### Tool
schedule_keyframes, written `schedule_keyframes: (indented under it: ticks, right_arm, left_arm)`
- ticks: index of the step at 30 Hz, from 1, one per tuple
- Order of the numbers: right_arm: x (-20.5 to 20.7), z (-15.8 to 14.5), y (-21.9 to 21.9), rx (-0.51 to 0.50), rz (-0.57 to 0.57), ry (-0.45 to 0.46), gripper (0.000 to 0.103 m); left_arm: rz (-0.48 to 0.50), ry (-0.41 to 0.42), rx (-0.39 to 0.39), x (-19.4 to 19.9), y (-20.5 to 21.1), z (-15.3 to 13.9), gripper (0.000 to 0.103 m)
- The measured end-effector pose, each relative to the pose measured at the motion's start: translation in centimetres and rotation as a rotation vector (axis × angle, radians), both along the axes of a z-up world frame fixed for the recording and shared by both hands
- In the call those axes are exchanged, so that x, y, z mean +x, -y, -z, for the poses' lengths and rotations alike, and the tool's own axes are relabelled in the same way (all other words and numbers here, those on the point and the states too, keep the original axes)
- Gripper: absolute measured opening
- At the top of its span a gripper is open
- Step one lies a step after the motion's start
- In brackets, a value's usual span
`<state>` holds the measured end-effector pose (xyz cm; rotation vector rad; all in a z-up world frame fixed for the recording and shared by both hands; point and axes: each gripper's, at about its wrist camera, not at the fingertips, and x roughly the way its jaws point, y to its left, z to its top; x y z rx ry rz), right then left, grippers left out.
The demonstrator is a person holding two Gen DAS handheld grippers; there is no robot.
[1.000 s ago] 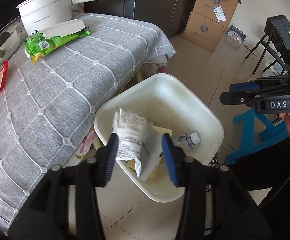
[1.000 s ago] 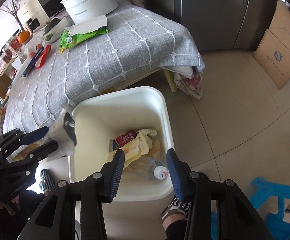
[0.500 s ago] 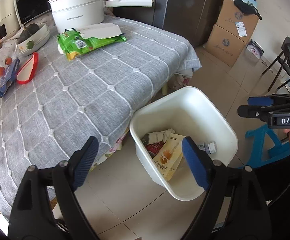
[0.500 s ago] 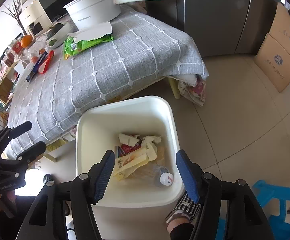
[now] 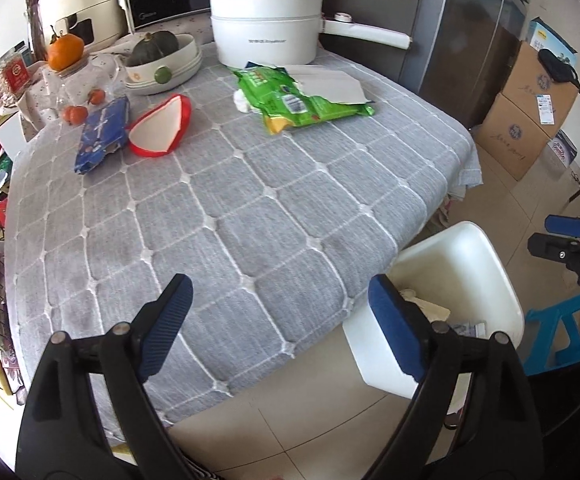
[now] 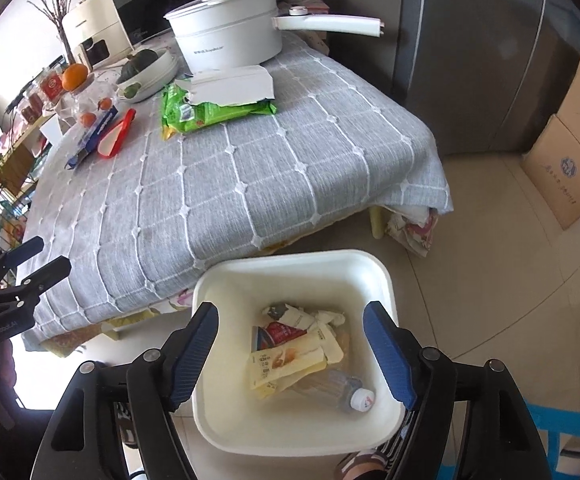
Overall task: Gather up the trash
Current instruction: 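Return to the table and close the left tool on the red-rimmed white tray, then grasp the blue-and-white carton with the right tool while the left tool holds the tray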
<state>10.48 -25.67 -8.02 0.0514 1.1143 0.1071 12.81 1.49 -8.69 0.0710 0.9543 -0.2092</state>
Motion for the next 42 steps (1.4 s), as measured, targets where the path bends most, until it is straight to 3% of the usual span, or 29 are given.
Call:
schedule_keyframes:
  ticks: [8, 14, 20, 25, 29, 31, 37, 42]
  right_arm:
    - [5.6, -2.0, -2.9, -0.01, -0.043, 0.033, 0.082]
    - [10.6, -1.2, -4.1, -0.084, -0.065, 0.067, 0.083]
    - [14.4, 1.4, -5.0, -0.1, -0.095, 0.088, 0.083]
    - [16.4, 2.7, -5.6, -0.109, -0.107, 0.088, 0.083]
    - [17.6, 3.4, -5.6, -0.112, -0.112, 0.101, 0.083]
    - [18.1, 3.6, -5.6, -0.111, -0.108, 0.11, 0.083]
    - [20.1, 3.6, -6.8, -0.092, -0.098, 0.147, 0.083]
    - [22.3, 3.2, -9.4, -0.057, -0.124, 0.197, 0.083]
  left_arm:
    - [-0.093, 0.022, 0.061, 5.6, -5.0, -0.1, 0.089]
    - [-0.125, 0.065, 0.073, 10.9, -7.2, 1.1, 0.088]
    - [-0.137, 0.065, 0.087, 16.5, -7.3, 4.1, 0.064]
    - [-0.11, 0.064, 0.075, 19.9, -5.7, 5.5, 0.057]
    - [-0.115, 0.046, 0.077, 21.9, -4.8, 6.4, 0.043]
    - [-0.121, 0.04, 0.072, 22.4, -4.7, 6.7, 0.03]
    - [-0.13, 0.113, 0.083, 21.4, -4.6, 5.6, 0.017]
    - [-0.112, 0.154, 0.014, 19.8, -5.9, 3.2, 0.013]
